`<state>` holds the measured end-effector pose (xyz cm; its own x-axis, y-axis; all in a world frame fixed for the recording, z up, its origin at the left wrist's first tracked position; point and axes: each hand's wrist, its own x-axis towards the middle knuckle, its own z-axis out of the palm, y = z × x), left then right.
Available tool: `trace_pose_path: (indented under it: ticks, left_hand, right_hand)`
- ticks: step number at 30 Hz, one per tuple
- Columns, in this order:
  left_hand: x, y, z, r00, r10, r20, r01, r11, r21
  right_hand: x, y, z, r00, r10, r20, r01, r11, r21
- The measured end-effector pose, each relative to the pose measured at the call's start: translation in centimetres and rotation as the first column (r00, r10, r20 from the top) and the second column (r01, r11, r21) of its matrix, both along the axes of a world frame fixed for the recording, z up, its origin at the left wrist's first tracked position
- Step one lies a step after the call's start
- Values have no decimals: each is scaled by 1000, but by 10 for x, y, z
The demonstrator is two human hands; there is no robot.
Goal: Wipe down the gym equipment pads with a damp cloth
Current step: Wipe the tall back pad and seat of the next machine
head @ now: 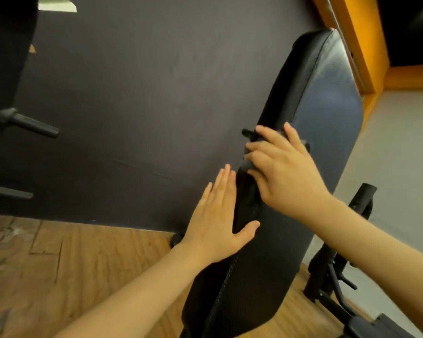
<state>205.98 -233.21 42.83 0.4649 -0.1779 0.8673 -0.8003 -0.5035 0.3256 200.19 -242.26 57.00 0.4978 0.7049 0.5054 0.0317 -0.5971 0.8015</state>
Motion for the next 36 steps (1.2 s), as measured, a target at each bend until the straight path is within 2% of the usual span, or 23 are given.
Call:
trace_pose_path:
  ticks: [2,5,7,10,12,16,19,21,23,26,32,34,36]
  left_hand:
    - [-1,2,-5,1000,-14,-12,14,1000,14]
    - [-4,5,-13,1000,8,-22,-7,999,48]
    - [-6,5,-14,1000,23,-18,-22,998,65]
    - [-7,4,-14,999,25,-24,-23,998,53]
    - [-8,3,-15,1000,17,-17,-16,999,42]
    - [-11,3,-24,1000,-12,-25,13,999,38]
    - [-18,5,-36,995,26,-97,-23,999,38]
    - [-22,4,-41,991,39,-125,-33,998,50]
    - [-24,1,-44,990,24,-141,-19,999,38]
    - [-23,-5,-47,990,-2,-141,0,1000,-15]
    - [-21,-4,-47,995,-24,-95,23,1000,-13]
    - [-21,-3,-47,996,-24,-90,24,1000,-5]
    - [-21,-3,-48,996,-24,-81,23,1000,-8]
  right_hand:
    - [-5,-7,-32,997,18,-78,-23,998,-65]
    - [-4,-12,-20,996,28,-90,-39,992,-118]
    - [-1,-11,8,999,37,-14,-38,997,-73]
    - [-2,-6,40,996,44,71,-50,995,89]
    - [-3,-3,25,997,48,55,-53,994,95]
    - [-7,-8,-50,993,14,-117,-21,998,-59]
    - [-6,-13,-50,992,-3,-123,-10,995,-101]
    - [-6,-10,-27,999,21,-45,-24,998,-57]
    - [-5,-5,-3,999,26,33,-28,998,62]
    - [-5,-2,-2,998,27,57,-35,989,144]
    - [-13,-12,-68,991,55,-120,-56,998,-7]
    - [-11,-13,-57,991,54,-123,-60,997,-46]
    - [-8,-10,-35,997,54,-49,-54,999,-1]
